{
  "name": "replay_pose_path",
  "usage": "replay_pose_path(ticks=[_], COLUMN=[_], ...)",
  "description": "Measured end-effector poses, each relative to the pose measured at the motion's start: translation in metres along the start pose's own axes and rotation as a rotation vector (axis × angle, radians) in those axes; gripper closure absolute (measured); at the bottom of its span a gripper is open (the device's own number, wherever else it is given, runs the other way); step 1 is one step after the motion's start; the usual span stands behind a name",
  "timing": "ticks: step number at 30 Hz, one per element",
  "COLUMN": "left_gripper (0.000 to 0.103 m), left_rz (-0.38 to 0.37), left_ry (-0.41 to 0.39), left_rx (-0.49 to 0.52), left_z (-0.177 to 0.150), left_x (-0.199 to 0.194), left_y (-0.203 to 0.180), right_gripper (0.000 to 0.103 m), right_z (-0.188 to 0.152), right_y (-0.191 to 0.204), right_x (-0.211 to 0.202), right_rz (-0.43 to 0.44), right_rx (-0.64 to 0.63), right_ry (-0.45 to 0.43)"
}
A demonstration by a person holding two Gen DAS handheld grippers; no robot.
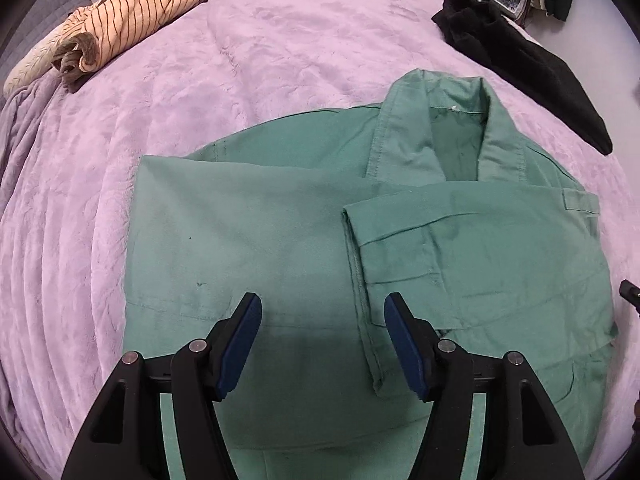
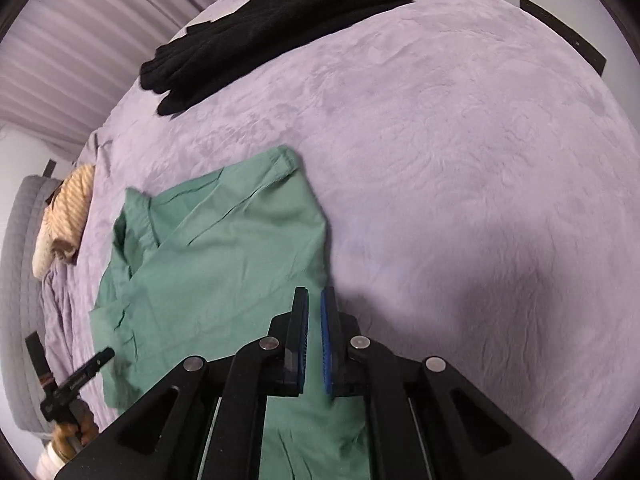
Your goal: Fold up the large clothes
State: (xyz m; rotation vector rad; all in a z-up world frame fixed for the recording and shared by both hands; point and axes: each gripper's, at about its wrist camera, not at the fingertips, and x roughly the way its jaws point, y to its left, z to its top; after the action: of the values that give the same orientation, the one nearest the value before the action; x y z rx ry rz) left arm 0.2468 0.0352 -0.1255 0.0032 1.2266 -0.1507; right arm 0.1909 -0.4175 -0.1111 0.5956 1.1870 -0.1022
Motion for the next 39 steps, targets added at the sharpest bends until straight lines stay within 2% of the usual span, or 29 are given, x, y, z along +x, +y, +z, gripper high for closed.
replay_pose_path(ticks=[4,6,7,9,11,12,16,20,25,30,34,35,37,39], left_gripper=[0.038,0.038,0.038,0.037,0.037,0.037,0.037,0.037,0.037,0.037,0.037,0.027,0.000,0.000], left_rz=[-0.036,0.002,0.023,-0.018,-0.044,-0.032,0.056,0.074,0.120,0.121,0.148,0.139,0.143,0.138], left_ry=[0.013,0.053,0.063,0.068,0.072,0.071,0.095,0.107,0.103,0.136,0.130,0.127,0.108,0.082], left_rx=[0.040,0.055,0.051,0.000,-0.029,-0.028,-0.028,-0.019,0.034,0.027,0.002,-0.010,-0.028,-0.030], left_z=[-0.018,-0.027,-0.033,-0.037,-0.036,-0.035,-0.038,-0.051,-0.071,-0.097,-0.101,-0.103,-0.106,-0.110], left_x=[0.000,0.015,0.023,0.031,0.027,0.024,0.015,0.000,-0.025,-0.047,-0.054,-0.059,-0.068,-0.078], left_y=[-0.023,-0.031,-0.029,-0.017,-0.007,-0.003,0.016,0.026,0.024,0.021,0.027,0.029,0.033,0.033], right_gripper=[0.098,0.098,0.098,0.099,0.102,0.102,0.102,0.096,0.096,0.096,0.096,0.096,0.096,0.096], right_z=[-0.036,-0.048,-0.052,-0.061,-0.068,-0.068,-0.071,-0.076,-0.087,-0.104,-0.112,-0.114,-0.117,-0.120], right_y=[0.025,0.031,0.031,0.022,0.008,0.003,0.001,0.007,0.019,0.036,0.049,0.052,0.059,0.067], right_x=[-0.005,0.005,0.013,0.029,0.037,0.034,0.020,0.004,-0.010,-0.022,-0.026,-0.026,-0.028,-0.031], right_rz=[0.017,-0.010,-0.034,-0.082,-0.058,-0.041,-0.069,-0.079,-0.076,-0.063,-0.056,-0.056,-0.057,-0.058], right_rx=[-0.104,-0.135,-0.141,-0.140,-0.104,-0.085,-0.084,-0.078,-0.070,-0.075,-0.076,-0.078,-0.088,-0.099], right_ry=[0.040,0.054,0.065,0.095,0.109,0.099,0.097,0.105,0.135,0.161,0.179,0.185,0.194,0.200])
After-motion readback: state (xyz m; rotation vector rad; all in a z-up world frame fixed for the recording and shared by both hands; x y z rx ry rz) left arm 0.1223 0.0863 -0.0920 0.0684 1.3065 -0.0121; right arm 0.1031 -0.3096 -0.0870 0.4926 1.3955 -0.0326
